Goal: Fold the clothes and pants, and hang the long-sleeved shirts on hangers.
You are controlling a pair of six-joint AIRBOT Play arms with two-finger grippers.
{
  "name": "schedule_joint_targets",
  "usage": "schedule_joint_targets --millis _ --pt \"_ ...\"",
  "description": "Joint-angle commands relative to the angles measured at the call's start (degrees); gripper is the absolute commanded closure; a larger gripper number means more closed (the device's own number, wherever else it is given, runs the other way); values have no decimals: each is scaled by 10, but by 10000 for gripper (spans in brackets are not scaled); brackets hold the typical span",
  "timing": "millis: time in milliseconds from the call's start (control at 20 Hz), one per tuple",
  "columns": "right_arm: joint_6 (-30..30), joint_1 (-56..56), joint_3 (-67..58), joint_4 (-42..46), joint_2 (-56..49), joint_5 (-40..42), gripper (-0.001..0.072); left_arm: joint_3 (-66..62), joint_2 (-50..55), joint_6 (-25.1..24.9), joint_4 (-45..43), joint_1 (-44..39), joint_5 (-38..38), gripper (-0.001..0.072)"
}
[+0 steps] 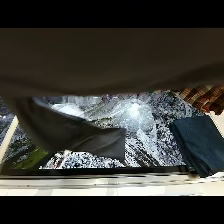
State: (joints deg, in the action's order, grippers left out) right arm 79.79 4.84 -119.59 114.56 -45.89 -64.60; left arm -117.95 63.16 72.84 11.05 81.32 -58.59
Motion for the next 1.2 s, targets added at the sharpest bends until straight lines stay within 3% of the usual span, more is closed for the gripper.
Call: schedule_joint_targets --millis 0,150,250,400,500,650,750,850,950,1000,1050,1100,1150 --pt "-15 3 40 -83 4 -34 692 42 0 9 16 115 -108 692" --pt "-10 3 156 -229 -24 -114 692 69 0 9 -162 59 -179 692" --pt "0 3 249 -253 -51 -133 692 90 1 9 -329 -18 -187 692" --pt "18 3 384 -273 -95 -89 692 162 20 2 -525 -160 -181 693" --pt "18 1 453 -296 -141 -16 693 227 55 -2 -599 -248 -154 693" --pt "22 1 484 -304 -262 146 694 309 150 -1 -642 -355 8 692" --pt "39 1 462 -309 -357 254 694 313 242 30 -638 -405 104 693" --pt "51 1 408 -333 -450 325 694 312 321 75 -589 -431 180 693" --pt "51 1 336 -383 -535 363 689 312 377 73 -516 -447 235 687" --pt "51 1 303 -412 -566 374 686 312 397 73 -472 -452 271 522" --pt "51 1 270 -437 -591 368 548 312 406 73 -423 -452 287 165" --pt "51 2 245 -447 -602 351 283 311 406 72 -400 -447 289 55" --pt "50 4 225 -440 -603 317 177 307 400 57 -404 -437 275 54"
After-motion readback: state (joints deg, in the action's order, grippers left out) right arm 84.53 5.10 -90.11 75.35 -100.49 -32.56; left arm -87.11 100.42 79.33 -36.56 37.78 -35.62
